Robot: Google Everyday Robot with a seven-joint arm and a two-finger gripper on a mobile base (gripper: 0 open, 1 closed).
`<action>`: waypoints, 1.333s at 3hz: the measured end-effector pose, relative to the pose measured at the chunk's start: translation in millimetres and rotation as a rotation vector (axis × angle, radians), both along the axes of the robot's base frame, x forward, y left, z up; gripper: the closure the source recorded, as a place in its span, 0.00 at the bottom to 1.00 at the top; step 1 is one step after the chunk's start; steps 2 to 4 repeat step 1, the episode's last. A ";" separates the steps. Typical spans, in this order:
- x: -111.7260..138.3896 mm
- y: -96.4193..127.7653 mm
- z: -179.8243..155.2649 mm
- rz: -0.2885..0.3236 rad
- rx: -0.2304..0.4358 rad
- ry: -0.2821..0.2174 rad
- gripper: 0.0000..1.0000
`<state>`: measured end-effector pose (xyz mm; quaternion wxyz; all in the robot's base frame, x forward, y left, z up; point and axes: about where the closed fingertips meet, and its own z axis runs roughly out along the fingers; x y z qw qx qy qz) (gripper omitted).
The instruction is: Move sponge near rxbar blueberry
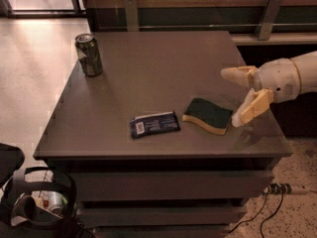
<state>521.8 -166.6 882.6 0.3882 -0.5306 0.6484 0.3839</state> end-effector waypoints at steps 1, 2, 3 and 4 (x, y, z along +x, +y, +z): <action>0.0 0.1 0.0 0.000 0.000 0.000 0.00; 0.0 0.1 0.0 0.000 0.000 0.000 0.00; 0.0 0.1 0.0 0.000 0.000 0.000 0.00; 0.0 0.1 0.0 0.000 0.000 0.000 0.00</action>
Offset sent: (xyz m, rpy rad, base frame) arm 0.0000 0.0000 0.0000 0.0000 0.0000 0.0000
